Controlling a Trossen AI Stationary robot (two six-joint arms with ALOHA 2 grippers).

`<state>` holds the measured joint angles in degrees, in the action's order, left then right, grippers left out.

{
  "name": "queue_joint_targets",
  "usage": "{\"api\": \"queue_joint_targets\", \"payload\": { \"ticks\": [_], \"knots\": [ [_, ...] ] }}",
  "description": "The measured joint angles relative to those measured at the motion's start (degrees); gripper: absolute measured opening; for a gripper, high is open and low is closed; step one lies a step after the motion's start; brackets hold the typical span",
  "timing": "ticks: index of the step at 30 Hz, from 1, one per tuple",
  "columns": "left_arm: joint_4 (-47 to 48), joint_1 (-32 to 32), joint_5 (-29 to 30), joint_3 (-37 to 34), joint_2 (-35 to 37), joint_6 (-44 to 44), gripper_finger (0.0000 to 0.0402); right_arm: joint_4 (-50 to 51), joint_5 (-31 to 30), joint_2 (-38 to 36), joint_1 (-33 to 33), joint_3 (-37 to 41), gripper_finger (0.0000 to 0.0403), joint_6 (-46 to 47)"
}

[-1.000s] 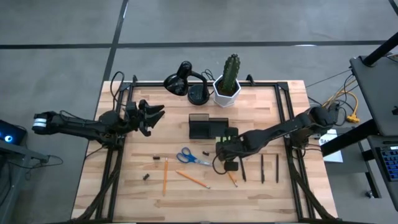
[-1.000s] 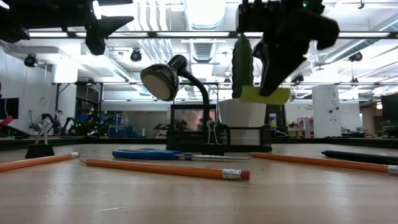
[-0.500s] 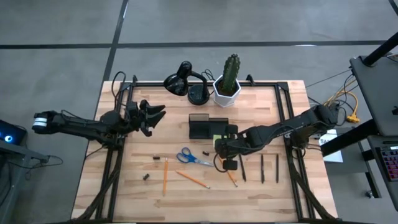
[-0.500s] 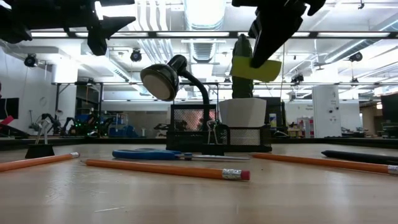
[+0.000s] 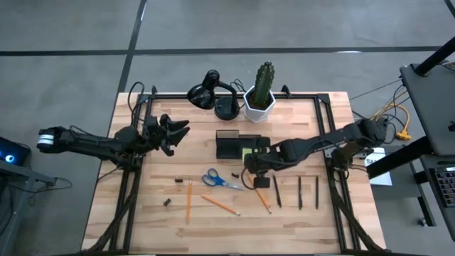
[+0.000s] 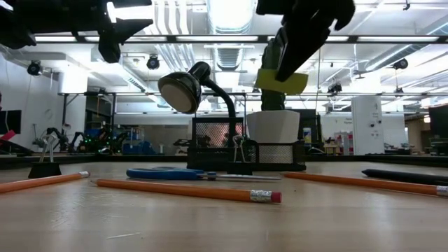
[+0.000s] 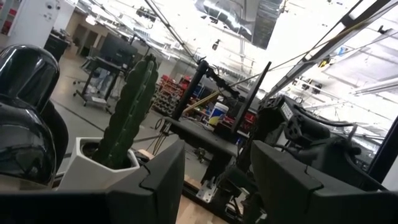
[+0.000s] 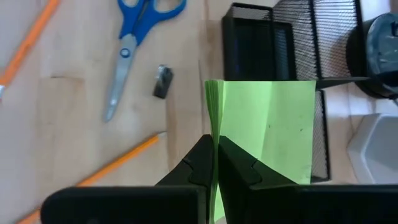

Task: Pick and place office supplies into organizer
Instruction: Put the green sticky notes into the mesh desk organizer

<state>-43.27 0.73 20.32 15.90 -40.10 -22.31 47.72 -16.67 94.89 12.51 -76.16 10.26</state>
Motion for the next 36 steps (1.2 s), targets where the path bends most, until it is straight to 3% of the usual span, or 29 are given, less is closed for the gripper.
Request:
{"api": "queue_joint_targets", "payload": {
  "ticks": [12,36],
  "knots": [
    [0.0,0.0,0.0,-0.1,0.0,0.1,0.0168,-5.4,0.1,0.1,-4.6,2.3,0.0008,-4.7],
    [0.0,0.0,0.0,-0.1,0.1,0.2,0.0168,-17.2,0.8,0.1,-10.1,14.3,0.0008,-8.0]
  ]
}}
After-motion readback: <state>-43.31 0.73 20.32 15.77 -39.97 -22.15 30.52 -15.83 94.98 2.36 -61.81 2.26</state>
